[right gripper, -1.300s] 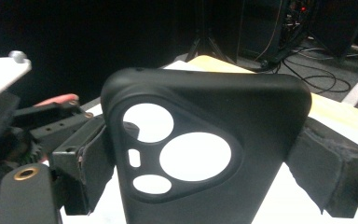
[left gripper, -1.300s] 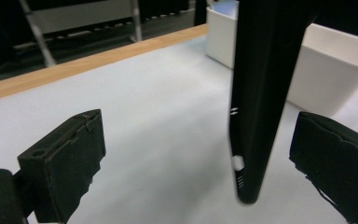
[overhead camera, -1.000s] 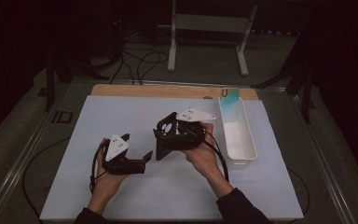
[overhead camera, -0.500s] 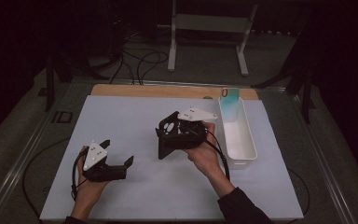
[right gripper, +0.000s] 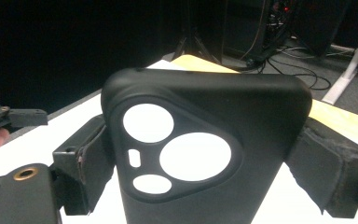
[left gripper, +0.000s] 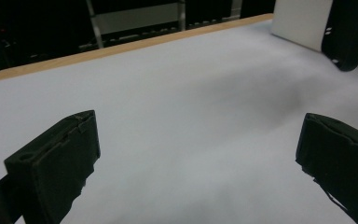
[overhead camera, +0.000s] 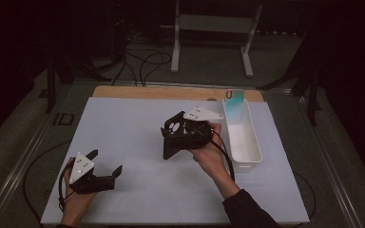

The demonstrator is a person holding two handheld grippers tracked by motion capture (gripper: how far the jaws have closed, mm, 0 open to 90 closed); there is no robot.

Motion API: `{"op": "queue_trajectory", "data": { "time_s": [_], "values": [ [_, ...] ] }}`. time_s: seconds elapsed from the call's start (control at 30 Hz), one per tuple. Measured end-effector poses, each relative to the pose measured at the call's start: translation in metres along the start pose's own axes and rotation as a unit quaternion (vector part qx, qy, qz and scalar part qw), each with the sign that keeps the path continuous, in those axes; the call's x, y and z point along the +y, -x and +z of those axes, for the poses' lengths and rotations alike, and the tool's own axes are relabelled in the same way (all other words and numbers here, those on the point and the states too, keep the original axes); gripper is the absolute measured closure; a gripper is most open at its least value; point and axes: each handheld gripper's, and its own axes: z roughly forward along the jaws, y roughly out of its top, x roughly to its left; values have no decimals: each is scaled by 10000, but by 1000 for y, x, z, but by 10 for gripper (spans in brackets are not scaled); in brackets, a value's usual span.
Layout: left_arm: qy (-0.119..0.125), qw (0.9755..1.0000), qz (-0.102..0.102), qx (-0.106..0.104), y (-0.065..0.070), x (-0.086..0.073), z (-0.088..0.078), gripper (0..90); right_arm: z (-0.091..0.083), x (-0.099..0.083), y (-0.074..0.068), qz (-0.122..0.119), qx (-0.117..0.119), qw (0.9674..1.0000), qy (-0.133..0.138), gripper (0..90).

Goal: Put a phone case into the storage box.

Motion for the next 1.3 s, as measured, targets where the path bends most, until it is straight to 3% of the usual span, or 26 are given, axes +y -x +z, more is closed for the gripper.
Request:
{"op": "queue_trajectory", "data": {
  "time_s": [0.67,1.2,1.3],
  "values": [
    [-43,9998,7,210,-5,-8,1,1,2,16,19,122,-203,9997,100,141],
    [-68,9997,37,240,-5,-10,3,1,7,38,33,-92,-555,9983,141,140],
    [-56,9997,23,240,-5,-9,2,1,9,40,38,-44,-601,9981,158,140]
  ]
}}
